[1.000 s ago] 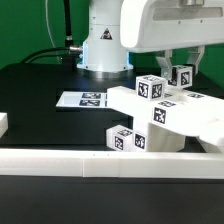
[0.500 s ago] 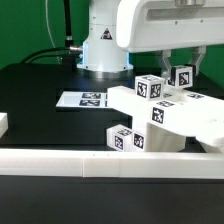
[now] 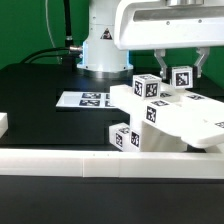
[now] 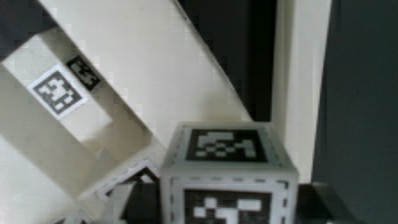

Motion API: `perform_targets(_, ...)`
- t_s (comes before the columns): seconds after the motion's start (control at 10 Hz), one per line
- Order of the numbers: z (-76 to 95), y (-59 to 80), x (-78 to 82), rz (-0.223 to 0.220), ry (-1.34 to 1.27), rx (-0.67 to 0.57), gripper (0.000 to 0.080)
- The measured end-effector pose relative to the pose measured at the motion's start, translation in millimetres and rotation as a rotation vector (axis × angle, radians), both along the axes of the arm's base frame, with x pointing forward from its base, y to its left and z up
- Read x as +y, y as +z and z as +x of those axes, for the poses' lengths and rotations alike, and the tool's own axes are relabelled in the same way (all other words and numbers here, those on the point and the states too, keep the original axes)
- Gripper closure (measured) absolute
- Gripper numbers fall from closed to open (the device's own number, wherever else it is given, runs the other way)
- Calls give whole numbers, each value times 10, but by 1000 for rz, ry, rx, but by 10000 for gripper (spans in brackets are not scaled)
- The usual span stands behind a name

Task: Assemble chair

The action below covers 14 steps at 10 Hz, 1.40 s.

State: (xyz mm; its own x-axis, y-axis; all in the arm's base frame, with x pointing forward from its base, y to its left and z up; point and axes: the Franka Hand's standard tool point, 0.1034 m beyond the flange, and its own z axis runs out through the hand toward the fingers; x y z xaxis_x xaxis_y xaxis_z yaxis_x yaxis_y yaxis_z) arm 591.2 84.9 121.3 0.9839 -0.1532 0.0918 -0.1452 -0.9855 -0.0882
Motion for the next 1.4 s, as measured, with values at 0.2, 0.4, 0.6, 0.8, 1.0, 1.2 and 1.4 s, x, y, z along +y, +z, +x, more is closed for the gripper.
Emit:
perform_targets(0.2, 0, 0, 4, 14, -114, 8, 515)
perform_targets(0.4, -4, -1, 21, 38, -261, 21, 515)
perform_targets(0.6, -8, -1, 52, 83, -475, 44, 515)
perform_targets(0.8, -5, -3, 79, 123, -644, 57, 515)
perform_targets(1.0, -6, -2, 87, 111, -593, 54, 408)
perform_targets(1.2, 20, 29, 143, 95, -471, 35, 271)
perform_targets(1.4, 22, 35, 201, 79, -316, 17, 158)
